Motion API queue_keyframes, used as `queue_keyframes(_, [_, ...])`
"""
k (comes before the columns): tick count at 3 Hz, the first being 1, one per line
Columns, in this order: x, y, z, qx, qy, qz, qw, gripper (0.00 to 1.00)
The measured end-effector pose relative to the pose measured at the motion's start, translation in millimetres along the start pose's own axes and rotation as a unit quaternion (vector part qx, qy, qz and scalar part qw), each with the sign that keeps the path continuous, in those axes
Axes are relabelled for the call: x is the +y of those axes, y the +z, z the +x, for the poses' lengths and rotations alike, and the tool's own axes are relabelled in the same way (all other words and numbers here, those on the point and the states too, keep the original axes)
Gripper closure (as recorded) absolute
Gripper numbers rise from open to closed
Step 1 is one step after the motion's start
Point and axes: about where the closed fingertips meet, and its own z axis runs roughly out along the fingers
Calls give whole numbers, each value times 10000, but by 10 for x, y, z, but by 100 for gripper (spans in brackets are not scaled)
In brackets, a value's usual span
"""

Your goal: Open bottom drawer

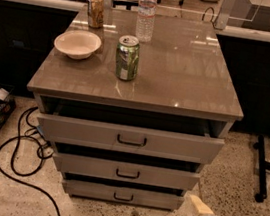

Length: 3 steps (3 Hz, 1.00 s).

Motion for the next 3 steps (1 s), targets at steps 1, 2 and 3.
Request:
queue_keyframes(1, [-23, 107, 5, 81, -32, -42, 10000, 0])
queue_keyframes(2, [157, 444, 247, 380, -118, -423, 9983, 0])
queue_keyframes(3, [176, 792, 444, 675, -249, -839, 9939, 0])
